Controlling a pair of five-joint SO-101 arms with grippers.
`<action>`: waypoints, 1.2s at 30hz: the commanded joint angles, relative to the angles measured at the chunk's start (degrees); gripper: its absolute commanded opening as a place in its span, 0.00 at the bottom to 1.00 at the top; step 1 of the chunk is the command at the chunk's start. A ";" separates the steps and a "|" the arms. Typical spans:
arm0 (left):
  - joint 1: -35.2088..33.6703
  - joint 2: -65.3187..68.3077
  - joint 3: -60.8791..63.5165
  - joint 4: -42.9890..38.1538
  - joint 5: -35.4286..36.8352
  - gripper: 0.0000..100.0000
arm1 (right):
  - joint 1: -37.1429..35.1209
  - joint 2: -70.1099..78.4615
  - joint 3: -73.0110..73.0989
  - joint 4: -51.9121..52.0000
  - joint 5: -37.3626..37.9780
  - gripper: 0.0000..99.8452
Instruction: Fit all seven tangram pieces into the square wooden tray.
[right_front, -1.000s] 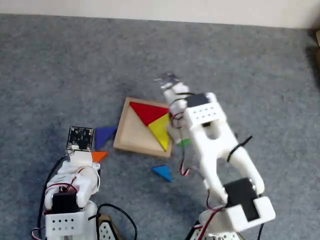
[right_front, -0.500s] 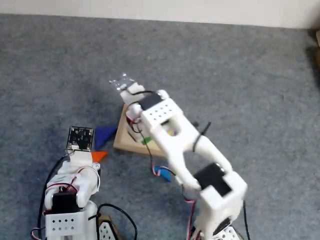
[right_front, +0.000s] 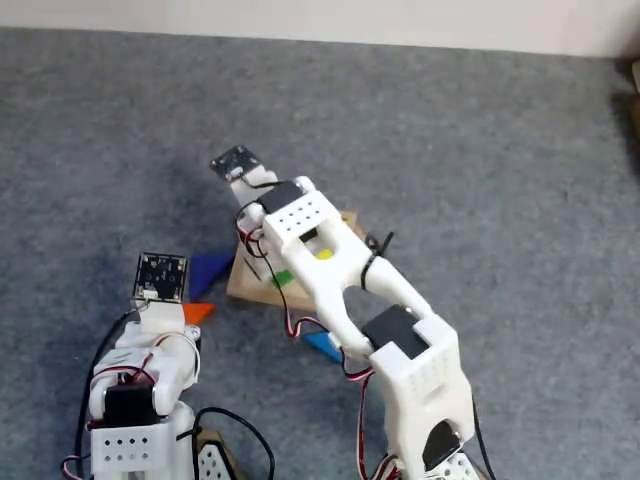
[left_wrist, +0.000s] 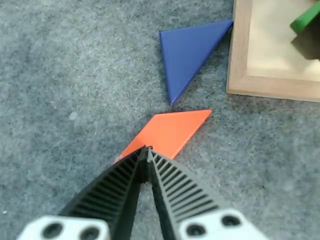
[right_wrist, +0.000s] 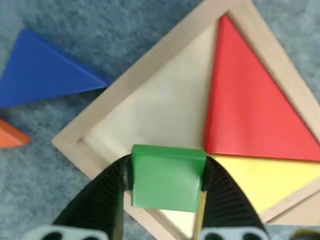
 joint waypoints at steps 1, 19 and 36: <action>0.48 -2.51 1.10 0.09 -0.44 0.00 | -0.48 -0.84 -3.82 0.48 -0.53 0.16; 0.48 -2.51 1.10 0.09 -0.44 0.00 | -2.07 -1.71 -11.74 14.46 2.11 0.27; 0.48 -2.51 1.10 0.09 -0.44 0.00 | -5.32 -31.43 23.34 9.01 4.04 0.24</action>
